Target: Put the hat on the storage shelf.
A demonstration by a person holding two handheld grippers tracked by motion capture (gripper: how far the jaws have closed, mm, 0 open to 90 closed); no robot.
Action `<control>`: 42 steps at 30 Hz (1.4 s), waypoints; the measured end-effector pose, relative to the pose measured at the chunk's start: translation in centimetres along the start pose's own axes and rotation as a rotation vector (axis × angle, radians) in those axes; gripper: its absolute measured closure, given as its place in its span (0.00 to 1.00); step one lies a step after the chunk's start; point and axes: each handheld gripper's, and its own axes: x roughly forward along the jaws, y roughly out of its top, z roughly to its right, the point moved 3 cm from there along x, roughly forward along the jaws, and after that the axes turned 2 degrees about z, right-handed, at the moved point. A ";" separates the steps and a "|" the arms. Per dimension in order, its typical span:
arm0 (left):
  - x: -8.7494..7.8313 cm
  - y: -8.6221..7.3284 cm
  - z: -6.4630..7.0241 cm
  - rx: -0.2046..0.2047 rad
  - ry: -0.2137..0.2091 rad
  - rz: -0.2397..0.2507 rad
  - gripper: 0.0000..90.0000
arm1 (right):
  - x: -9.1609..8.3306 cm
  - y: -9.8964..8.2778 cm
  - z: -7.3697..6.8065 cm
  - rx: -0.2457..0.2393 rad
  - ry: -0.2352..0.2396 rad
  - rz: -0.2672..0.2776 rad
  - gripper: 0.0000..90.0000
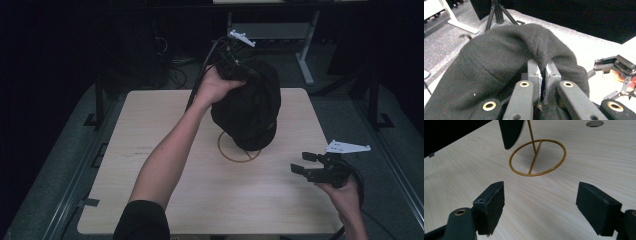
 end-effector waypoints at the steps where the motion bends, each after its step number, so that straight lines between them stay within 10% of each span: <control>1: 0.3 0.1 0.0 -0.004 -0.002 -0.004 0.95 | 0.1 0.0 0.0 0.001 -0.001 -0.001 0.25; 12: 3.2 -0.7 -0.7 -0.022 0.045 -0.098 0.73 | 0.6 -0.4 0.0 -0.007 -0.004 -0.035 0.25; 25: 1.3 -0.9 -0.9 -0.028 0.056 -0.081 0.53 | 0.5 -0.4 -0.1 -0.003 -0.018 -0.027 0.25; 42: -2.0 -1.1 -0.3 -0.003 0.072 -0.045 0.51 | 0.7 -0.4 -0.1 -0.010 -0.027 -0.039 0.24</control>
